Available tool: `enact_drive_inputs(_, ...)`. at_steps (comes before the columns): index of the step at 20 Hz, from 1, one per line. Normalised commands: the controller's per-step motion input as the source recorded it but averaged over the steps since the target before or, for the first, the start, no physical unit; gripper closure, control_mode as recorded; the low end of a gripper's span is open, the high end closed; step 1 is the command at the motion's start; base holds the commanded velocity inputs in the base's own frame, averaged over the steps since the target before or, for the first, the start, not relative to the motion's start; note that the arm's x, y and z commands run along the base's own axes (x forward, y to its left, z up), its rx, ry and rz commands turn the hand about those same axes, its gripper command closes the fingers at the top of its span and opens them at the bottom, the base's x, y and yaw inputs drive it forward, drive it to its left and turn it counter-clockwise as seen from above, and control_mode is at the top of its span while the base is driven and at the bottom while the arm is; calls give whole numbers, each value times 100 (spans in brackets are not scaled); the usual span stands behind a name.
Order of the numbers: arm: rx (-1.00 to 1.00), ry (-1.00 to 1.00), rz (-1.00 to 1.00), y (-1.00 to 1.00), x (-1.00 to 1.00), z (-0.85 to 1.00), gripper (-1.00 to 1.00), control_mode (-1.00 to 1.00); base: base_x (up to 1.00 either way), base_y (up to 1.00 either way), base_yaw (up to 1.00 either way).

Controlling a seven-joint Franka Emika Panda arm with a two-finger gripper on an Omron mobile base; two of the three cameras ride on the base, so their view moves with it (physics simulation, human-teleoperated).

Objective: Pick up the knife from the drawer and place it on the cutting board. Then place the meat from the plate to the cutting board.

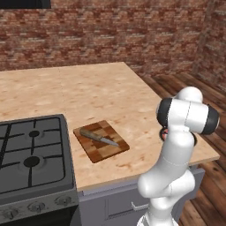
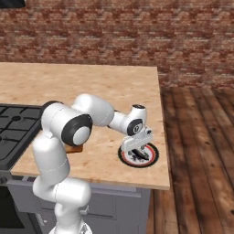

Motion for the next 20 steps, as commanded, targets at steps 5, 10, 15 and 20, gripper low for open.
enact_drive_inputs(5,0,0,1,0,0,-12,-100,-100,0,0,0)
enact_drive_inputs(10,0,0,2,0,0,-20,-100,-100,0,0,0)
enact_drive_inputs(15,0,0,3,0,0,-30,-100,-100,0,0,0)
enact_drive_inputs(20,0,2,5,0,0,-48,100,-100,0,0,0)
